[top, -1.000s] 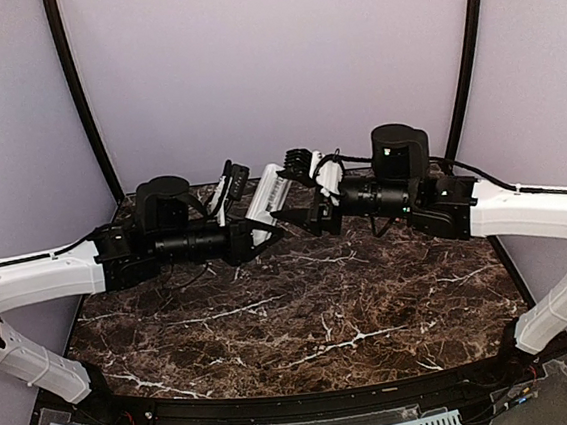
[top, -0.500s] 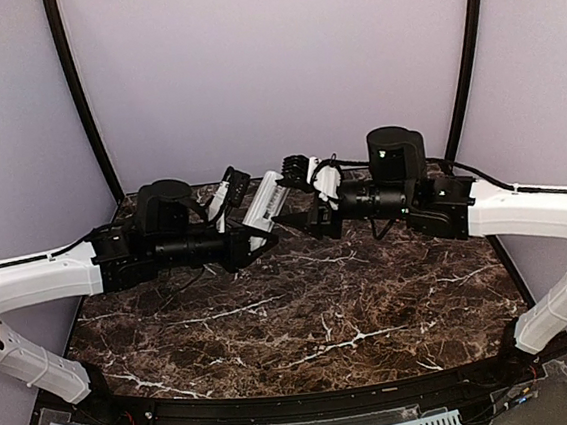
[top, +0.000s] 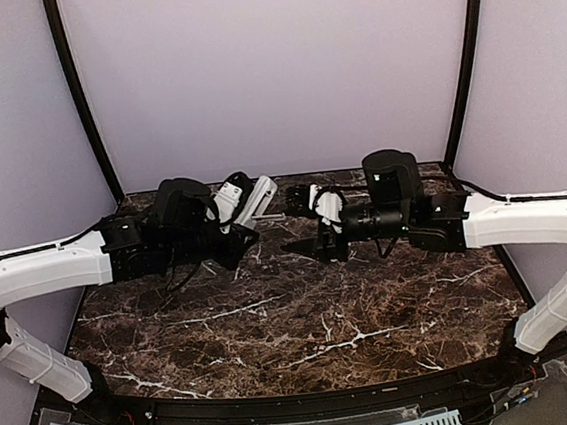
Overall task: Load the batteries into the remote control
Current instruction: Remove the battery cover from the remote control, then pass from the left arm to the right
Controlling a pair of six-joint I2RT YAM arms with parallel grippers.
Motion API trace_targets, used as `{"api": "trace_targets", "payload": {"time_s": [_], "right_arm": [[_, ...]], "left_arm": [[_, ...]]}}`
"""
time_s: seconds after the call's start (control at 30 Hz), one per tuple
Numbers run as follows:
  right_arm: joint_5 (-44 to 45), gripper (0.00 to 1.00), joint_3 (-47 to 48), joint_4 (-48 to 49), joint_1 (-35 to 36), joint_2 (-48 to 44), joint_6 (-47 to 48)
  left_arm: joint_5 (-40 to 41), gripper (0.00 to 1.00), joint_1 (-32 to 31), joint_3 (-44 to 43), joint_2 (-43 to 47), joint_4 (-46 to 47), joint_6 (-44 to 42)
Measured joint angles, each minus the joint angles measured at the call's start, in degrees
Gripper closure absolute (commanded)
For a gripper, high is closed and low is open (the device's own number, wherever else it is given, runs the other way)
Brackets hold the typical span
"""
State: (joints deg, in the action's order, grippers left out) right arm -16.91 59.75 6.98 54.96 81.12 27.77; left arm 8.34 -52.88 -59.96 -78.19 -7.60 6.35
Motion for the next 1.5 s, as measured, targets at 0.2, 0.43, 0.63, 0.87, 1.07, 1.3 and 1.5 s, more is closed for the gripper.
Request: {"api": "trace_targets", "payload": {"time_s": [0.2,0.43,0.63,0.87,1.07,1.3,1.5], "right_arm": [[0.66,0.31,-3.96,0.26,-2.29,0.0,-2.4],[1.4,0.27,-6.1,0.02,-3.74,0.87,-4.37],[1.2,0.23,-6.16,-1.73,-3.87,0.48,-5.53],[0.63,0.2,-1.88,-7.58,-3.87,-1.31,-5.44],[-0.11,0.17,1.88,-11.78,-3.91,-4.7,-1.62],[0.22,0.02,4.33,-16.83,-2.05,-7.15,14.82],[6.38,0.01,5.57,-18.25,5.27,-6.01,33.38]], "left_arm": [[7.06,1.0,0.0,-4.59,-7.15,-4.13,-5.18],[11.67,1.0,0.0,-6.14,-14.97,-8.02,-9.29],[10.54,1.0,0.02,-7.63,-15.65,-9.53,-10.25],[7.34,1.0,0.7,-8.55,-14.82,-10.56,-9.79],[1.46,1.0,1.4,-8.57,-10.93,-12.63,-8.37],[-11.45,1.0,2.32,-10.32,-7.08,-16.52,-3.91],[-21.51,1.0,2.43,-11.39,-6.69,-20.46,-0.7]]}}
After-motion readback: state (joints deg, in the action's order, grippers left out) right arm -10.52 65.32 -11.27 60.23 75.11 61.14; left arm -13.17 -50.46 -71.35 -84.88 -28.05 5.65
